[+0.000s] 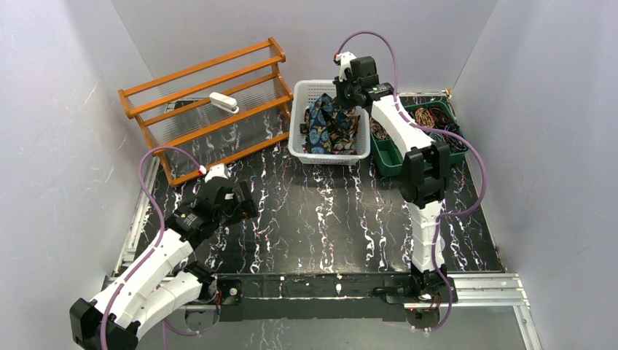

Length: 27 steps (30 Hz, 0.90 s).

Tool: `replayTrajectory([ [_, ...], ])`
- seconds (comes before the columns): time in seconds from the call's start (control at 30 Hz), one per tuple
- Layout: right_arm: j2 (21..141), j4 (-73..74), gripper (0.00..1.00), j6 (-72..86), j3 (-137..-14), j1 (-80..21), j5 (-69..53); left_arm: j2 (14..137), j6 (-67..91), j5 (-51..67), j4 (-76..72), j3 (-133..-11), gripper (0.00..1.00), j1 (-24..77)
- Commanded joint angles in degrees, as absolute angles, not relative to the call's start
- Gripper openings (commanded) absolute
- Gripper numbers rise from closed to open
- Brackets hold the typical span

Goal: Roll the ties
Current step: Pick up the tie from the bin.

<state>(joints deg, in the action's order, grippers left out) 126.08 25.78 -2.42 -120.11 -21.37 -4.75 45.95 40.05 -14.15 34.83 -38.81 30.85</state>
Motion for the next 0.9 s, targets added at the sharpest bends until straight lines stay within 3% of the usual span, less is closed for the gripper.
replayTrajectory([
  [0.0, 125.1, 28.9, 0.11, -3.7, -117.4, -24.4, -6.4, 45.2, 40.1, -14.6, 35.7, -38.9, 0.98, 30.7],
  [0.1, 127.2, 31.1, 0.10, -4.2, -117.7, -24.7, -6.8, 45.6, 40.2, -14.2, 35.6, -38.6, 0.98, 30.7],
  [0.2, 127.5, 32.0, 0.16, -3.9, -116.7, -24.8, -10.7, 45.3, 40.3, -13.9, 35.6, -38.2, 0.98, 30.7],
  [0.4, 127.6, 32.2, 0.45, -3.0, -115.0, -24.7, -14.4, 44.9, 40.0, -14.3, 35.9, -38.6, 0.98, 30.7],
  [0.53, 127.5, 31.5, 0.58, -2.1, -114.0, -24.8, -14.6, 45.1, 40.0, -14.4, 35.9, -38.4, 0.98, 30.7],
  [0.87, 132.1, 31.6, 0.62, 0.8, -117.7, -26.4, -7.1, 45.4, 40.0, -14.3, 35.9, -38.4, 0.98, 30.7],
])
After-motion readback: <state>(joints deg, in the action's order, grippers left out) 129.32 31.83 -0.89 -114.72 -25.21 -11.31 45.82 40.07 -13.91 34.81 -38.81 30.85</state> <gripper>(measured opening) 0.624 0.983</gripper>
